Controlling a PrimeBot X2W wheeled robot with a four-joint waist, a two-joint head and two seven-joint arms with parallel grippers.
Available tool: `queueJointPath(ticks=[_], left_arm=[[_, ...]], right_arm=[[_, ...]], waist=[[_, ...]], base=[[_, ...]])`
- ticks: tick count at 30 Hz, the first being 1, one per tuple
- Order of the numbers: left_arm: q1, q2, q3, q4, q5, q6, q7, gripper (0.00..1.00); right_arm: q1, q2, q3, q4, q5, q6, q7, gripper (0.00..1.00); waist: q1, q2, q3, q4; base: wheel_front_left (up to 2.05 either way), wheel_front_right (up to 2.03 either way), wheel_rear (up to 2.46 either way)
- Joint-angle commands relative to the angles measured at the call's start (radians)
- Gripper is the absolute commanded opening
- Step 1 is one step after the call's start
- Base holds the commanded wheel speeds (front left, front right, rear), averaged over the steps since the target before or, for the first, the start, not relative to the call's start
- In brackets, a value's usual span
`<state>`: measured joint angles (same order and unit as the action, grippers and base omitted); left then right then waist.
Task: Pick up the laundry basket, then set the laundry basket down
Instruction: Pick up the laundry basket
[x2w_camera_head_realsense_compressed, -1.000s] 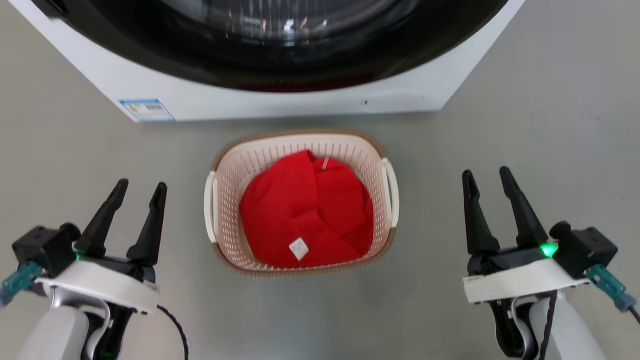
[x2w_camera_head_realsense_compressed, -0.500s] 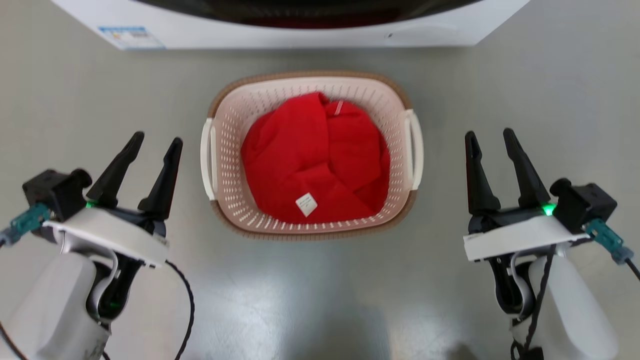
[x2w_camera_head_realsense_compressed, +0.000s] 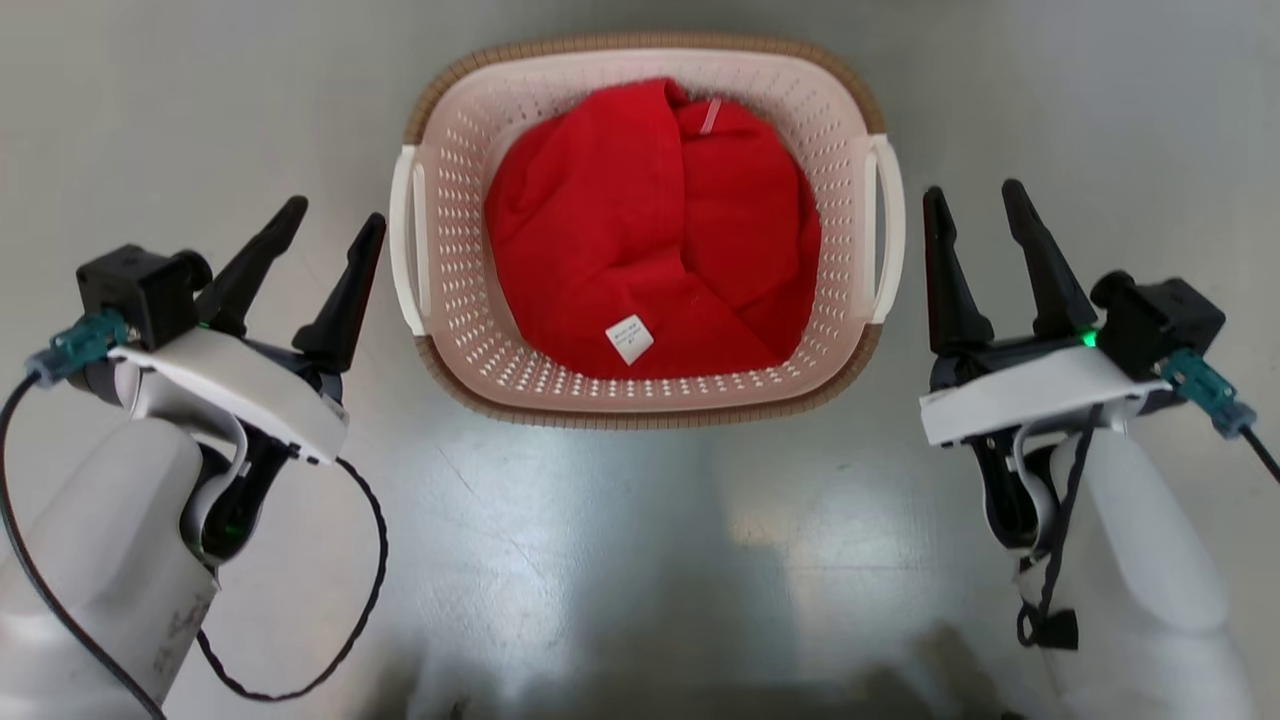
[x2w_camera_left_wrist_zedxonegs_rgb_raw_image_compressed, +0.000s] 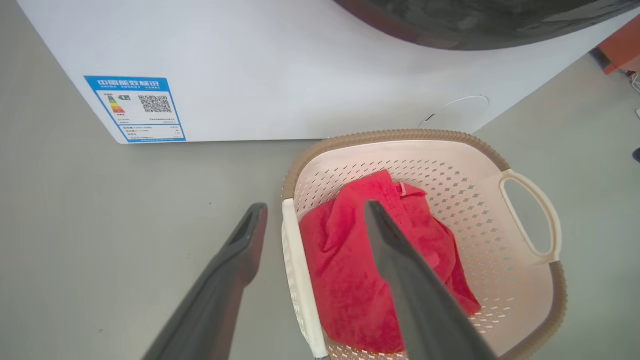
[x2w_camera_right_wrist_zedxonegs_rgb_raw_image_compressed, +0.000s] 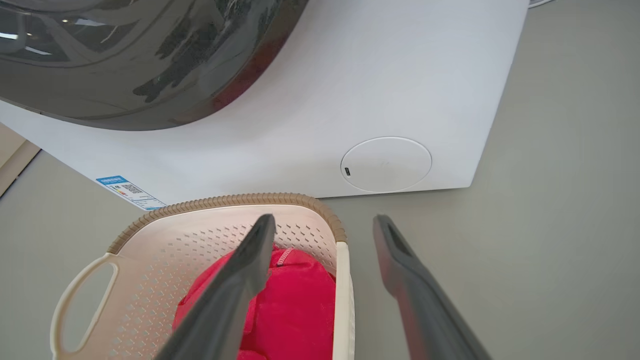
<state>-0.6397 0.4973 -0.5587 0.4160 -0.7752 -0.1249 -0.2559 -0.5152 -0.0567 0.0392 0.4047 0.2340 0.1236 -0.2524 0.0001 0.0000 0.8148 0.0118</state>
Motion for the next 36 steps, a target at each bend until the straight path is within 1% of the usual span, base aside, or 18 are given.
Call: queueJointPath(ticks=[1, 11, 17, 26, 29, 30, 31, 32, 36], left_arm=[[-0.027, 0.045, 0.018, -0.002, -0.014, -0.006, -0.006, 1.0], [-0.136, 0.036, -0.085, 0.093, -0.074, -0.006, -0.006, 1.0], [-0.185, 0.035, -0.161, 0.13, -0.125, -0.006, -0.006, 1.0], [-0.255, 0.038, -0.276, 0.196, -0.21, -0.006, -0.006, 1.0], [-0.288, 0.031, -0.326, 0.24, -0.24, -0.006, -0.006, 1.0], [-0.288, 0.031, -0.326, 0.24, -0.24, -0.006, -0.006, 1.0], [-0.311, 0.024, -0.355, 0.266, -0.259, -0.006, -0.006, 1.0], [-0.311, 0.024, -0.355, 0.266, -0.259, -0.006, -0.006, 1.0], [-0.353, 0.014, -0.406, 0.294, -0.29, -0.006, -0.006, 1.0]], right_arm=[[0.005, 0.006, 0.029, -0.004, -0.012, 0.007, -0.009, 1.0], [-0.083, 0.006, 0.032, 0.09, -0.034, 0.007, -0.009, 1.0], [-0.125, 0.006, 0.025, 0.152, -0.014, 0.007, -0.009, 1.0], [-0.169, 0.006, 0.05, 0.23, -0.009, 0.007, -0.009, 1.0], [-0.187, 0.006, 0.061, 0.258, -0.004, 0.007, -0.009, 1.0], [-0.187, 0.006, 0.061, 0.258, -0.004, 0.007, -0.009, 1.0], [-0.2, 0.006, 0.067, 0.279, 0.0, 0.007, -0.009, 1.0], [-0.2, 0.006, 0.067, 0.279, 0.0, 0.007, -0.009, 1.0], [-0.222, 0.006, 0.079, 0.321, 0.015, 0.007, -0.009, 1.0]], waist=[[-0.0001, 0.0, 0.026, 0.002], [-0.0001, 0.0, 0.092, 0.015], [-0.0001, 0.0, 0.121, 0.014], [-0.0001, 0.0, 0.158, 0.016], [-0.0001, 0.0, 0.166, 0.018], [-0.0001, 0.0, 0.166, 0.018], [-0.0001, 0.0, 0.173, 0.017], [-0.0001, 0.0, 0.173, 0.017], [-0.0001, 0.0, 0.185, 0.017]], base=[[0.0, 0.0, 0.0], [0.0, 0.0, 0.0], [0.0, 0.0, 0.0], [0.0, 0.0, 0.0], [0.0, 0.0, 0.0], [0.0, 0.0, 0.0], [0.0, 0.0, 0.0], [0.0, 0.0, 0.0], [0.0, 0.0, 0.0]])
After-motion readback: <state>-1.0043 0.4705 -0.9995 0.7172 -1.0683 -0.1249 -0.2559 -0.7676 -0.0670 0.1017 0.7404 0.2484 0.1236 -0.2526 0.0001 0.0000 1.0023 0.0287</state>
